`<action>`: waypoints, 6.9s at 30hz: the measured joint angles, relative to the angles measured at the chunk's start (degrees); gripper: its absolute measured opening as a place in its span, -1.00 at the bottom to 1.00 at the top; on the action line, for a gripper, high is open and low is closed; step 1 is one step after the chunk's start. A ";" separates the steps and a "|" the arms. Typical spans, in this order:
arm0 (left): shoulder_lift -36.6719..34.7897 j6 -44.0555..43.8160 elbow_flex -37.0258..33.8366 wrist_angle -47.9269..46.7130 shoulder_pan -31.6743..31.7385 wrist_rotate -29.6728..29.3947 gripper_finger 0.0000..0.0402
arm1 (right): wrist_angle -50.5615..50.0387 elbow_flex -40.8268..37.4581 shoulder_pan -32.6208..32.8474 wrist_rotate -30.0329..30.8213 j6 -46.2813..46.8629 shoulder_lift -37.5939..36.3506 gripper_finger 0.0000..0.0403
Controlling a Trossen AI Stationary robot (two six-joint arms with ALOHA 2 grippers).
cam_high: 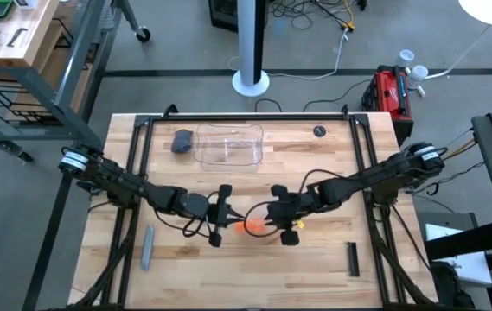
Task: Roll bandage
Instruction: Close the transparent zip bag
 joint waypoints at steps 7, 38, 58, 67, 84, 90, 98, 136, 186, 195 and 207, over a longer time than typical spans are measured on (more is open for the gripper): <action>0.00 -1.08 0.00 -0.06 0.00 0.04 -1.00 | -2.07 0.00 0.00 3.19 -0.15 0.00 -0.66; 0.02 -0.93 -0.30 -2.92 0.11 -0.99 -1.00 | -28.03 13.99 1.29 2.99 5.12 -1.68 -0.71; 0.02 -2.63 -3.74 1.31 0.09 -3.45 -1.00 | 16.88 -24.80 1.68 9.37 16.93 -18.67 -0.83; 0.00 0.66 -3.76 6.22 0.07 -3.70 -1.00 | 19.84 -25.55 1.16 6.57 18.18 -17.66 -0.70; -0.09 0.36 -3.78 3.15 -0.38 -3.37 -1.00 | 28.89 -23.18 1.04 9.47 37.02 -3.82 -0.02; -0.09 0.37 -3.78 2.98 -0.39 -3.37 -1.00 | 39.11 -23.23 0.66 9.46 33.01 3.15 -0.08; -0.09 -0.23 -3.78 2.29 -0.39 -3.64 -1.00 | 40.37 -21.23 2.69 10.55 21.15 3.20 -0.93; 0.18 -4.86 18.20 -28.41 -0.33 -12.34 -0.79 | -26.41 14.83 2.82 30.26 8.53 4.64 -1.00; -11.84 -0.69 -2.73 4.92 -1.40 -22.95 -1.00 | 31.85 -14.92 3.54 17.19 10.59 -11.70 -0.03; -12.28 1.31 -2.44 4.85 -1.51 -24.67 -1.00 | 34.26 -12.72 2.79 19.00 8.85 -10.12 -0.02; -8.38 3.13 2.44 3.59 -1.51 -24.93 -1.00 | 31.75 -9.40 1.46 16.93 10.34 -7.24 -0.02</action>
